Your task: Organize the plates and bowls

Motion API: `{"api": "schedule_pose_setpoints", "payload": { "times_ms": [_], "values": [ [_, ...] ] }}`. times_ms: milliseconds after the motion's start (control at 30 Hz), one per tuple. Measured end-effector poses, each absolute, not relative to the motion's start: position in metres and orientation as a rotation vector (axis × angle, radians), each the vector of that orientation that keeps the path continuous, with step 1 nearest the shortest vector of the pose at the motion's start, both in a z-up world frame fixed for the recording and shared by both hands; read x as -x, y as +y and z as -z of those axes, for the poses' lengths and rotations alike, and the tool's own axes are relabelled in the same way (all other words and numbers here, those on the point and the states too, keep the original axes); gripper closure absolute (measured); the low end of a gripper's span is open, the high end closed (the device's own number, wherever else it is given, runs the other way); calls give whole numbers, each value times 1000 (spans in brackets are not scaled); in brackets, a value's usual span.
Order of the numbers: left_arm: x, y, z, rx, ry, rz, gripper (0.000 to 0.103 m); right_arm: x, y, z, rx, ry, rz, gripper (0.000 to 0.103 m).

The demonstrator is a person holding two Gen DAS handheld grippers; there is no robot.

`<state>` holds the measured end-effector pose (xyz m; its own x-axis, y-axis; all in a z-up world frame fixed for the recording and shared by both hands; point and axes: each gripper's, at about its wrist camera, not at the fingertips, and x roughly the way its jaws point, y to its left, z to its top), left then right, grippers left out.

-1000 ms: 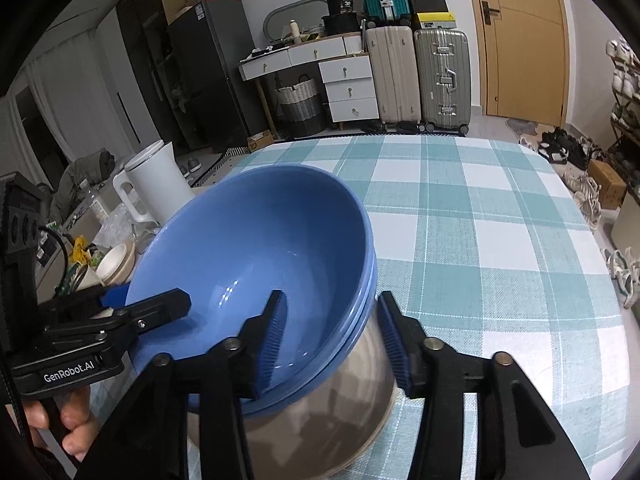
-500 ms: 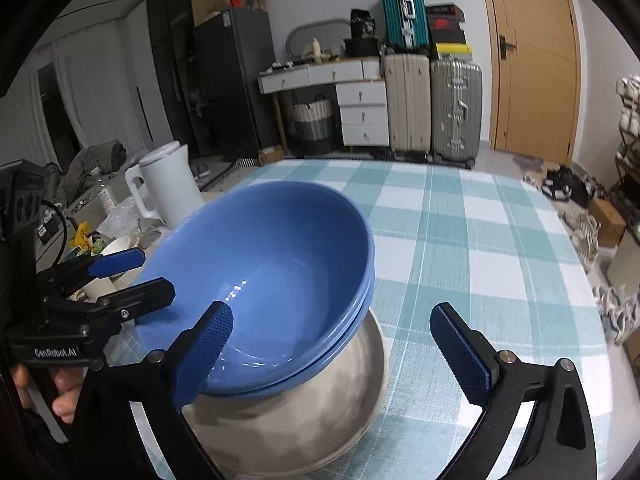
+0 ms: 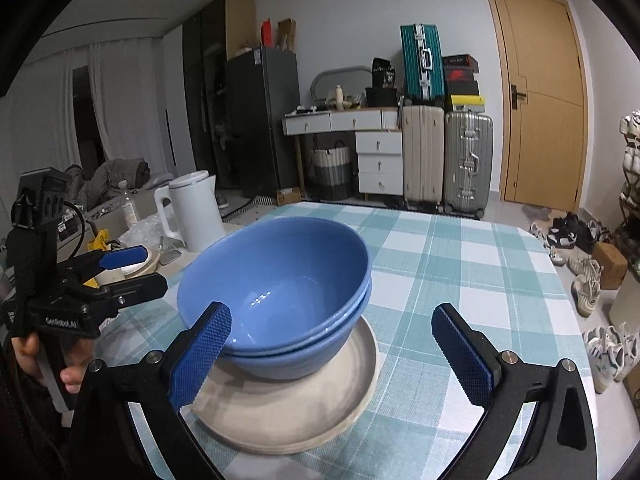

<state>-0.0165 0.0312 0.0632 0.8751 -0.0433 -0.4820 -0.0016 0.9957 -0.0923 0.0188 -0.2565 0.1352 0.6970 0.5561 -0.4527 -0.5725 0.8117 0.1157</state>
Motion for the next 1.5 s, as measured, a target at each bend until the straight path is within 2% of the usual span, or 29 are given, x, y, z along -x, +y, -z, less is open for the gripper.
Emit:
{"api": "schedule_pose_setpoints", "payload": {
  "times_ms": [467,867,1500],
  "values": [
    [54,50,-29,91,444,55,0,14,-279,-112,32,421,-647,1],
    [50,48,-25,100,370,59,0,30,-285,-98,36,390,-674,1],
    [39,48,-14,109,365,56,0,44,-285,-92,59,353,-694,1]
  ]
}}
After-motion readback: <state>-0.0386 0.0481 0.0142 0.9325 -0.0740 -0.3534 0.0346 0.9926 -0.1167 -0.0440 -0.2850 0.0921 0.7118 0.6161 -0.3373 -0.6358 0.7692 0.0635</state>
